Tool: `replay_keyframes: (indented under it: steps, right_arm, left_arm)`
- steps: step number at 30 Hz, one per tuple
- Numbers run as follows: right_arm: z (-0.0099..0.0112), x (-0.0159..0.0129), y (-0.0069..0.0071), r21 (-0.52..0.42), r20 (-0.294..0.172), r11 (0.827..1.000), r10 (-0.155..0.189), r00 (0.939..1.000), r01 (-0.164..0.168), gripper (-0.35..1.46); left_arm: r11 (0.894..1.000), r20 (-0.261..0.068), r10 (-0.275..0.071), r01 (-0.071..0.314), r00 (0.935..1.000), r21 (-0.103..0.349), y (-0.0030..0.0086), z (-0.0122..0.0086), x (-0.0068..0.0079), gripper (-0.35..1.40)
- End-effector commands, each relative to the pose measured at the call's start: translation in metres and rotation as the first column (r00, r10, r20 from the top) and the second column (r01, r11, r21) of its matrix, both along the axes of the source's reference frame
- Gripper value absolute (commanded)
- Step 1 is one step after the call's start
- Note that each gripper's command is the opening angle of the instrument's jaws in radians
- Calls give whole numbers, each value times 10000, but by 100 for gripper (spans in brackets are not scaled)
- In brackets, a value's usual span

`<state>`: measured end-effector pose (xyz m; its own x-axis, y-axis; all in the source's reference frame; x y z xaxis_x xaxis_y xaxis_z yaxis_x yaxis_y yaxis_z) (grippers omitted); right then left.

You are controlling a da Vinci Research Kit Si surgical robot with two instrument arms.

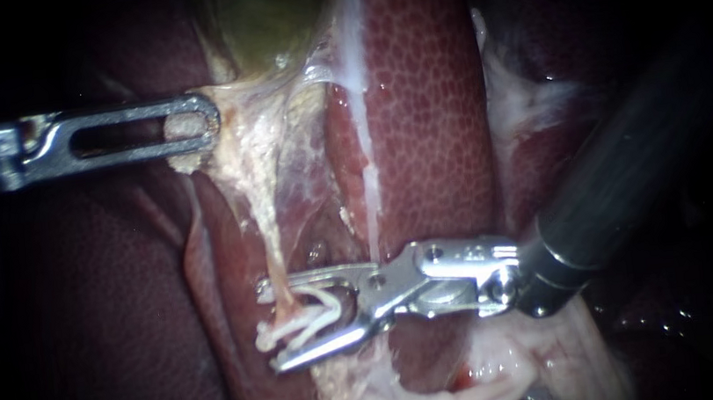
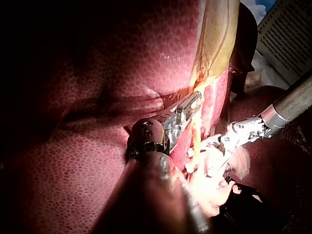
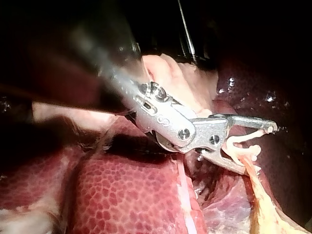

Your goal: Clipping second clip left tube

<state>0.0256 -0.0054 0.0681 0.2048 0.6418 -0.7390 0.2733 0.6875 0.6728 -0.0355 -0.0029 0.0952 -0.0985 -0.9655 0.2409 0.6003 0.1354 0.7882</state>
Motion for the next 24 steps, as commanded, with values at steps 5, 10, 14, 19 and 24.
replay_keyframes:
  steps: [5,10,14,19,24]
  right_arm:
    - [2,8,-3,100,-113,9997,-222,9997,223,59]
    - [3,10,-4,130,-112,9996,-245,9996,246,58]
    - [4,11,-4,126,-91,9997,-214,9997,215,56]
    - [6,11,-1,106,1,9999,-74,10000,74,53]
    - [8,10,0,106,7,9999,-67,10000,67,46]
  left_arm:
    - [10000,-2,-3,3,10000,2,0,0,-1,-35]
    - [10000,-3,-4,4,10000,2,0,0,-1,-35]
    - [10000,-4,-5,5,10000,2,0,0,-1,-35]
    - [10000,-5,-7,7,10000,2,0,0,-2,-35]
    - [10000,-5,-7,7,10000,2,0,0,-2,-35]
